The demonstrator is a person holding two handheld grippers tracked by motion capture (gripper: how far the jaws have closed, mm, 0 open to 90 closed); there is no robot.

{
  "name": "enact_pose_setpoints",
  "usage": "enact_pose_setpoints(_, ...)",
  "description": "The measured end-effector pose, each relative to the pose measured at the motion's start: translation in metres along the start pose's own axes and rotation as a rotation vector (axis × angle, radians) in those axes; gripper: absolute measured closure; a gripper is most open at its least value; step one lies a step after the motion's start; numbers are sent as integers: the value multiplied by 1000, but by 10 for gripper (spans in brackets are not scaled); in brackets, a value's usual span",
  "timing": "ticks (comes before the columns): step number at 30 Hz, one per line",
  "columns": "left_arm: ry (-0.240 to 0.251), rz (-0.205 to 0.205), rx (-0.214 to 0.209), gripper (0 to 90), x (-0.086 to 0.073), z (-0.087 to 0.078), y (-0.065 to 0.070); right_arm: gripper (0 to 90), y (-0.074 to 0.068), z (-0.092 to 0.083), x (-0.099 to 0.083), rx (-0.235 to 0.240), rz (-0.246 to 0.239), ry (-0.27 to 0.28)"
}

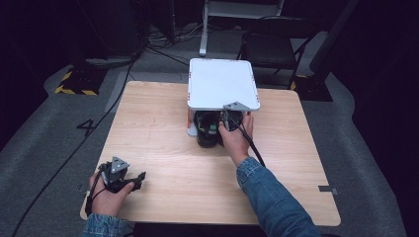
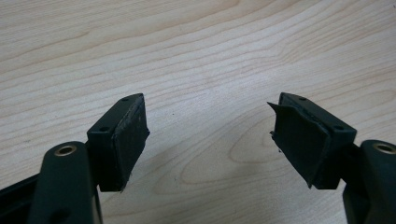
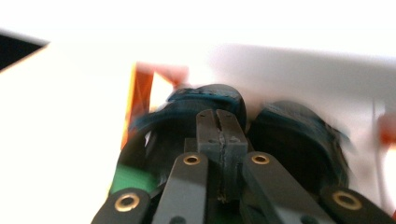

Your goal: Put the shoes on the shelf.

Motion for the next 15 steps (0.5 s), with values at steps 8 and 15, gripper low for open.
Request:
enact_pose_setpoints(8, 11, 8, -2, 264, 3, -1, 2, 900, -7, -8, 9, 16, -40, 0)
enact_pose_setpoints(15, 9, 21, -25, 263, 8, 3, 12, 765, -5, -39, 5, 79, -51, 39)
Point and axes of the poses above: each handheld gripper's, and its own axes: z roughly forward along the jaws, x roughly out of its top, y roughly to its right, the point moved 9 cm from there along z, roughly forward along the jaws, and after that the axes turned 5 degrees about x, right-handed, at the moved point
